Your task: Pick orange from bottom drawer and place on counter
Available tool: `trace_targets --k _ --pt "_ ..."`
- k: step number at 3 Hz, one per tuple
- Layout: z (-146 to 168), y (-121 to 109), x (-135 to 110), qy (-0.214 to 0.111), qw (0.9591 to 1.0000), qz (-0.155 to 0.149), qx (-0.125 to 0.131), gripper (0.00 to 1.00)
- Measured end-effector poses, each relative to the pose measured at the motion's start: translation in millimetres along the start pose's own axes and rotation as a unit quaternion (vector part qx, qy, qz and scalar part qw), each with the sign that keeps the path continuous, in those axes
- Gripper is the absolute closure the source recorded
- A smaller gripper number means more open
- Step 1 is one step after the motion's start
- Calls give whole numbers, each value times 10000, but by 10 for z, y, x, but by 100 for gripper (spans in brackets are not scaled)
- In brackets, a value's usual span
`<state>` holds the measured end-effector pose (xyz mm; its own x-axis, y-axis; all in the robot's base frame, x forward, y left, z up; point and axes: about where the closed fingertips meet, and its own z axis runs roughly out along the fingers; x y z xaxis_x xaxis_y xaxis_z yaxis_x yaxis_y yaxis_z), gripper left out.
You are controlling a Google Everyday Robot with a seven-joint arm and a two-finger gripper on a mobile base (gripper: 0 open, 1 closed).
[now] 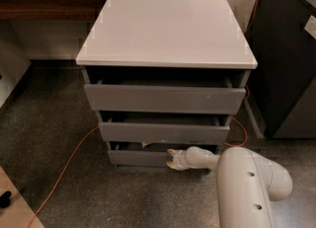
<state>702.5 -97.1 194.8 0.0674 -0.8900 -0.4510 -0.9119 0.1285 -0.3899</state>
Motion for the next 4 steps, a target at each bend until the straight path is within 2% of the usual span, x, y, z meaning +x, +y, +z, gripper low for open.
trace_targets --k 1,2,3,4 --pt "-24 71 43 -34 9999 108 -86 86" --pt "-48 60 30 -34 9999 108 -86 100" --pt "-49 60 29 -35 9999 109 -87 100" --pt "-133 237 -19 -162 9995 213 -157 100"
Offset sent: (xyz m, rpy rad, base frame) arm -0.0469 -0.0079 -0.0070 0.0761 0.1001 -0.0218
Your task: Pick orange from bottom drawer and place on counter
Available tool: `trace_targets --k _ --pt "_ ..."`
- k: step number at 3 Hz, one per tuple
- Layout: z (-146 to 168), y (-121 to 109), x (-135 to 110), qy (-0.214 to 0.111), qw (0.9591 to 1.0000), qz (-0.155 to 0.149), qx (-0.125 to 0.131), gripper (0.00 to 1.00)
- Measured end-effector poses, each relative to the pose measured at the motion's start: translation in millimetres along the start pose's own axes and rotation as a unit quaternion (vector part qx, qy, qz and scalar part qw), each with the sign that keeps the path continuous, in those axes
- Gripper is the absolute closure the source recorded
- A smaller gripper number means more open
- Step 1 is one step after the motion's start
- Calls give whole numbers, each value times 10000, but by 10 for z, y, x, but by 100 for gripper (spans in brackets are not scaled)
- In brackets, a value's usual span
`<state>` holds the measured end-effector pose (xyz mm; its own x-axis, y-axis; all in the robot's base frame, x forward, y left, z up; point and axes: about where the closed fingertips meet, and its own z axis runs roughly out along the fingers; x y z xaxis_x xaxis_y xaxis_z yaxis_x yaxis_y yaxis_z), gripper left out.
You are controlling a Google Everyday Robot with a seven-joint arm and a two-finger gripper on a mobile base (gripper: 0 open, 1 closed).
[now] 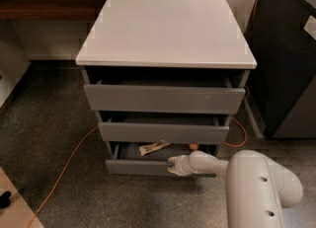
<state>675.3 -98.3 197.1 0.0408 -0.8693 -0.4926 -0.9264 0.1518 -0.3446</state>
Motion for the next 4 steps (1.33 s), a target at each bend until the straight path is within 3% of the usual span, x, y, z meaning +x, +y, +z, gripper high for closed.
trace_targets --k 1,2,4 --pt "-13 -6 -8 0 10000 0 0 100" --pt "-138 284 -193 -331 9992 133 -168 100" --pt "-139 285 -194 -332 9992 133 -169 100"
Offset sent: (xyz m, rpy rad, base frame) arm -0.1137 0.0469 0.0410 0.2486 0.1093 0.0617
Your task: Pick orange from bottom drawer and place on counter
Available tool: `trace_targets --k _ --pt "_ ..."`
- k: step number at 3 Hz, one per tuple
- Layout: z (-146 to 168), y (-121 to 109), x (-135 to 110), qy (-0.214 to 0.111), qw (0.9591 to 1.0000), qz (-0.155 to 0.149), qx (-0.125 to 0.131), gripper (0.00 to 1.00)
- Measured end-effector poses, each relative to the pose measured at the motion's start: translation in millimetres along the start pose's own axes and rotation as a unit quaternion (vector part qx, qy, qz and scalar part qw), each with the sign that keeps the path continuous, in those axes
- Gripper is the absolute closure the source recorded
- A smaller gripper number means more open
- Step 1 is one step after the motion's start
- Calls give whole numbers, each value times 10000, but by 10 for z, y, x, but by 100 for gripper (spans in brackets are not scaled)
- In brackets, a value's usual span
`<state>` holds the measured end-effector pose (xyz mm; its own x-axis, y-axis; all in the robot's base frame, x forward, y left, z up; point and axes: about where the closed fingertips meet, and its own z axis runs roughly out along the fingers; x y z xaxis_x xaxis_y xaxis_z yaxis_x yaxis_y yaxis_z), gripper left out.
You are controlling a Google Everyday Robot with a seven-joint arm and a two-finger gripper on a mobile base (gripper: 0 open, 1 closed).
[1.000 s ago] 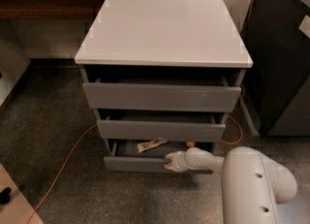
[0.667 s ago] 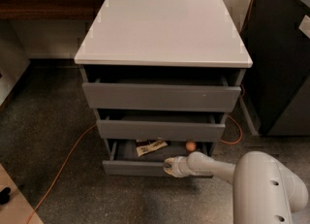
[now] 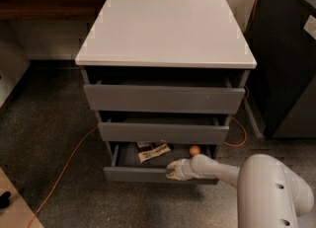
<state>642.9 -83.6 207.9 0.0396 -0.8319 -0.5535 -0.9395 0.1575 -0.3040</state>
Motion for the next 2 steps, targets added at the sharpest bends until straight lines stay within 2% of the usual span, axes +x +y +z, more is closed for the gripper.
trace_targets --k 1,2 --pt "-65 168 -127 -202 9997 161 22 100" --pt "-72 180 -132 -217 9996 173 24 100"
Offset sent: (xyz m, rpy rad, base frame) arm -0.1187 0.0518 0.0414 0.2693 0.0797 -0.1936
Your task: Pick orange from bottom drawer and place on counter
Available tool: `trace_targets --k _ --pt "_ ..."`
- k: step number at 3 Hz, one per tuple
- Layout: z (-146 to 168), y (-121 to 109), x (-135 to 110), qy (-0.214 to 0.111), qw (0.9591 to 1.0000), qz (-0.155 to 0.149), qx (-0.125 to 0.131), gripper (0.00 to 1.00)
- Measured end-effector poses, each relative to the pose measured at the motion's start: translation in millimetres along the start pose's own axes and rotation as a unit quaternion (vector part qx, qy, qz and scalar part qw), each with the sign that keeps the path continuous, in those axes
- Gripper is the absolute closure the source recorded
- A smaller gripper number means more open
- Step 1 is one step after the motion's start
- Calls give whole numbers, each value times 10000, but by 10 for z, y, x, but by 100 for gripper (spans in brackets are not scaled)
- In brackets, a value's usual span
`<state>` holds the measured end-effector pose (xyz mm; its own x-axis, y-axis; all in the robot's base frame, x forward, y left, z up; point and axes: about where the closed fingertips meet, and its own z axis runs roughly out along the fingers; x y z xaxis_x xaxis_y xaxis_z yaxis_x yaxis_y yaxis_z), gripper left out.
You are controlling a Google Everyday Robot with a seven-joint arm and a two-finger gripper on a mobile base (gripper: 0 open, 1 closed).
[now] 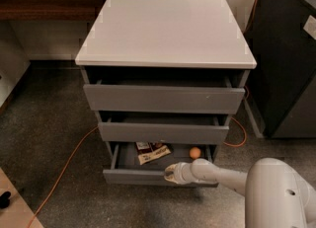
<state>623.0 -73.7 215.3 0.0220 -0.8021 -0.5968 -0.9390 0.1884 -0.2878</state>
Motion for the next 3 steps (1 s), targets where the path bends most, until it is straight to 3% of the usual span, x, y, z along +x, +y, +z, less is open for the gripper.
trace_targets --k 3 --pt "-50 171 -88 -119 9997 219 -21 100"
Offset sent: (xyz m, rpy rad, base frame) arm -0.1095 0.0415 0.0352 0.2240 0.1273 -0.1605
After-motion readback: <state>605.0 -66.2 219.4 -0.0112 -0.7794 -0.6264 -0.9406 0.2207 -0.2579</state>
